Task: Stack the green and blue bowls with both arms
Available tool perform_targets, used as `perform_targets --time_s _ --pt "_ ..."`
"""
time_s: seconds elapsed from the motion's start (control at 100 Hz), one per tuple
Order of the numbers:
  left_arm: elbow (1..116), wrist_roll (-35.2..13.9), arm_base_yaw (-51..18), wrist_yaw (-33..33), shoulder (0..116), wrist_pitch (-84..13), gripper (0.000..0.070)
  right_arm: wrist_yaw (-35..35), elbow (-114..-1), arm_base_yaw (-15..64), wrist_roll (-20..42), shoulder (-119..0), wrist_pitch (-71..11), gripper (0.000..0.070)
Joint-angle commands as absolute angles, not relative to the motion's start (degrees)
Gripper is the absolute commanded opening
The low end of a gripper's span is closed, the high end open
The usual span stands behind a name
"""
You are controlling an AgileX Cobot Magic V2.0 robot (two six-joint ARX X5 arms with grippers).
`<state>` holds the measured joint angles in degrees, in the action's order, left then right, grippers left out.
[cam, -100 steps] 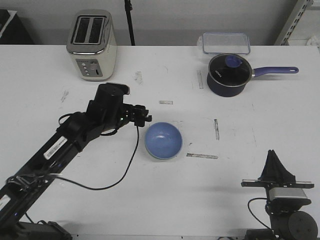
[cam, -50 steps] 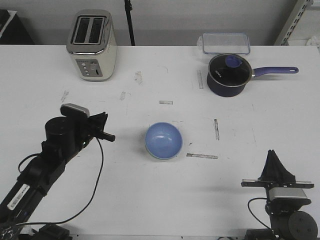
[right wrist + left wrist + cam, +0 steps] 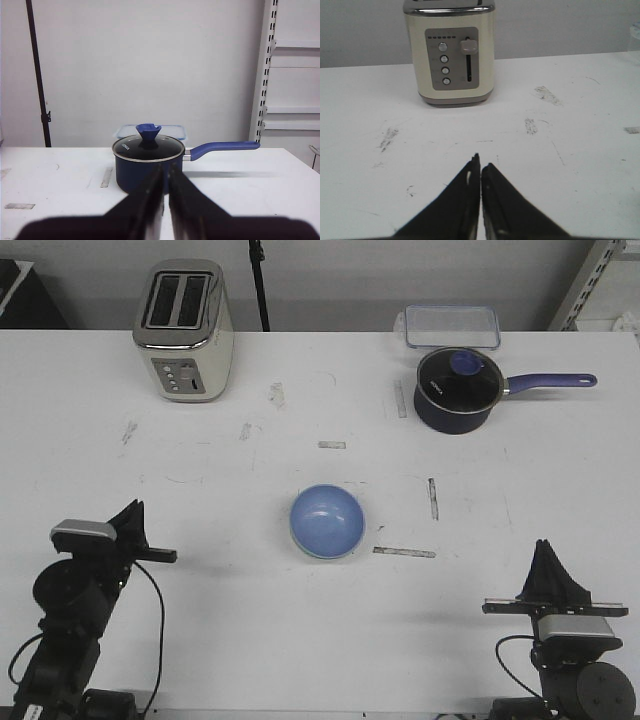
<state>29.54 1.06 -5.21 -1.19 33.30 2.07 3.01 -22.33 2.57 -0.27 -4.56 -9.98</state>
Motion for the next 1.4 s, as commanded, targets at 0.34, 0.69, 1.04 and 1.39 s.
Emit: perform_targets --time_s 0.34,0.69,1.04,1.39 --pt "22.0 2.5 -3.4 -1.1 11.2 -2.6 0.0001 3.0 -22.5 2.6 -0.9 -4.4 -9.3 0.0007" --pt "22.0 2.5 -3.4 -1.1 6.6 -3.0 0.0001 3.0 -22.5 2.6 -0.9 -4.4 -9.3 0.0007" --pt "17.5 0.4 -3.4 -1.0 5.1 5.1 0.0002 3.0 -22.5 2.6 -0.9 -4.4 -9.3 0.0007" --pt "6.7 0.4 -3.4 -1.1 0.2 7.2 0.0002 3.0 -22.5 2.6 -0.9 -4.4 -9.3 0.0007"
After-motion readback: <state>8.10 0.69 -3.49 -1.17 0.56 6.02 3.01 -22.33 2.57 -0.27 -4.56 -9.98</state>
